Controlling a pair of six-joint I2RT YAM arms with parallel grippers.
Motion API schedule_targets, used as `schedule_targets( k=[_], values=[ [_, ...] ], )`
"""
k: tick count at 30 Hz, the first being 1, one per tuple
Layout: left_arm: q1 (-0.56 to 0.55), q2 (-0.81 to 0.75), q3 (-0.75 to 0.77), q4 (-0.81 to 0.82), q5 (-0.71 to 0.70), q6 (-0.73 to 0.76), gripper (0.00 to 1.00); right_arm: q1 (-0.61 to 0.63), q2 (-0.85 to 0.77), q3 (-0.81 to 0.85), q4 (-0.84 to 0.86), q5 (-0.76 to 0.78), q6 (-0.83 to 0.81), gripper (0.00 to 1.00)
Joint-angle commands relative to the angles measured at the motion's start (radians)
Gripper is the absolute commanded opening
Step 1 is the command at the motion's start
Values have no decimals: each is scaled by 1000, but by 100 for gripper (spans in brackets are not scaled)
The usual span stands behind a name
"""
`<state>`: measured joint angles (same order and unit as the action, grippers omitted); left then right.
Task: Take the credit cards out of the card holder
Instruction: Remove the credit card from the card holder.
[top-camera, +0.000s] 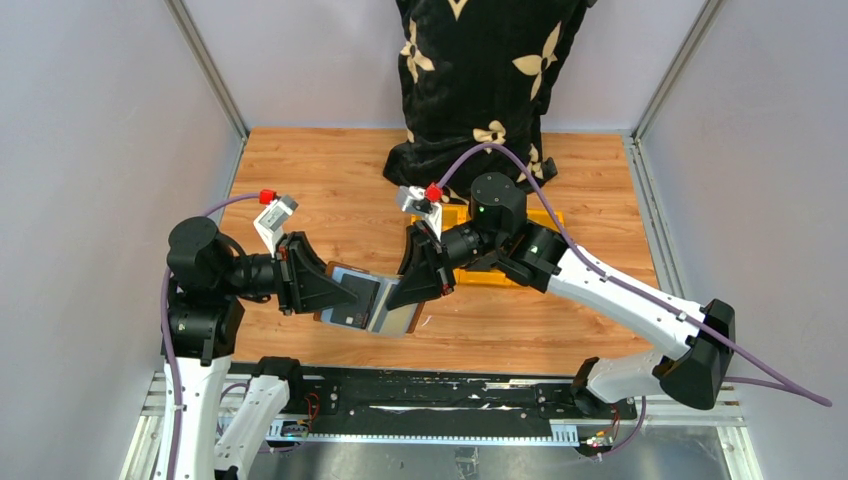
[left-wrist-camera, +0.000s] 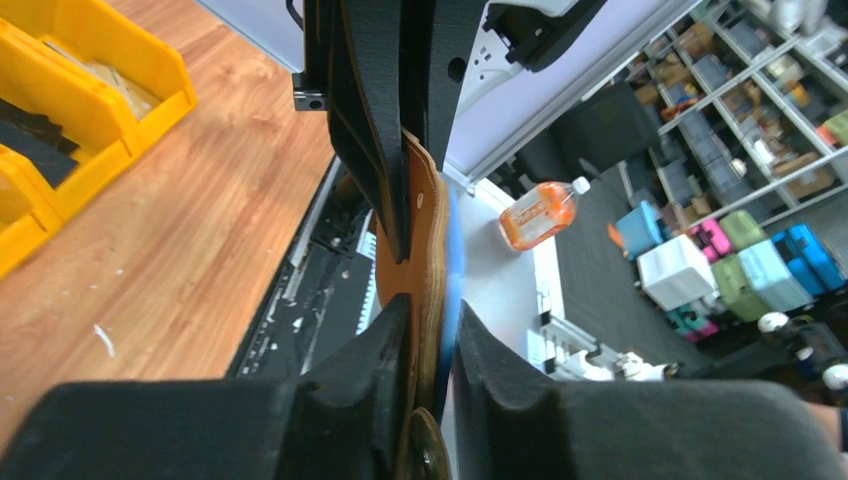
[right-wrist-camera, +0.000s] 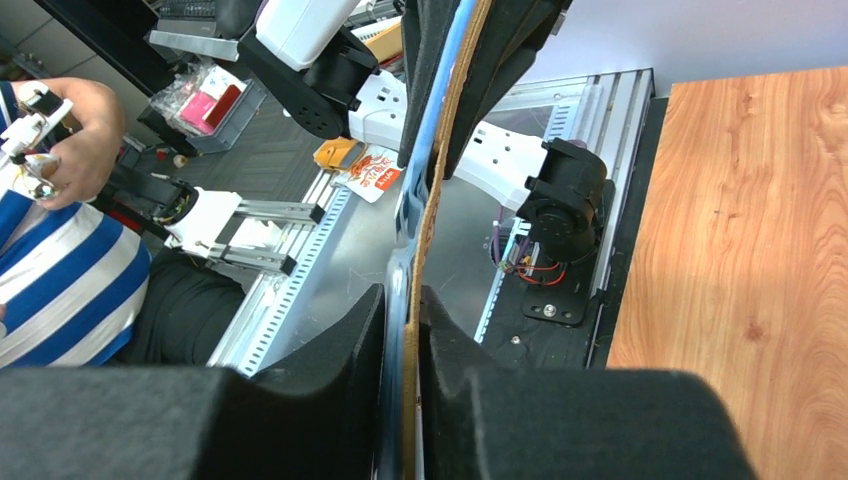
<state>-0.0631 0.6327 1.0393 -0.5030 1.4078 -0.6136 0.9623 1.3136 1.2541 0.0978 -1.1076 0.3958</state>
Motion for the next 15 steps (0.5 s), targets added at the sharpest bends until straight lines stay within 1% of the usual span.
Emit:
schedule_targets(
  k=[1, 2, 5, 7, 8, 9, 11, 12, 13, 15],
  values=[
    [0, 15, 16, -2, 15, 10, 4, 15, 0, 54, -23, -15, -45, 27],
    [1, 16, 23, -8, 11, 22, 0, 15, -2, 57, -31, -10, -54, 32],
    [0, 13, 38, -12, -9, 32, 0, 9, -11, 80, -88, 31, -101, 49],
    [0, 12, 44, -5, -38, 30, 0, -11, -29, 107, -173, 94, -142, 72],
    [0, 11, 45, 0, -59, 28, 0, -24, -44, 117, -186, 150, -150, 76],
    [-1, 10, 43, 3, -88, 27, 0, -36, -67, 126, -196, 234, -150, 76],
    [0, 4, 41, 4, -169, 34, 0, -41, -134, 122, -194, 484, -128, 77],
    [0, -3, 39, 0, -214, 46, 0, -40, -177, 96, -160, 577, -98, 77],
    [0, -8, 38, -3, -264, 60, 0, -41, -219, 55, -69, 629, -68, 78],
    [0, -18, 38, -7, -339, 90, 0, -37, -292, -34, 51, 666, 14, 79]
  ],
)
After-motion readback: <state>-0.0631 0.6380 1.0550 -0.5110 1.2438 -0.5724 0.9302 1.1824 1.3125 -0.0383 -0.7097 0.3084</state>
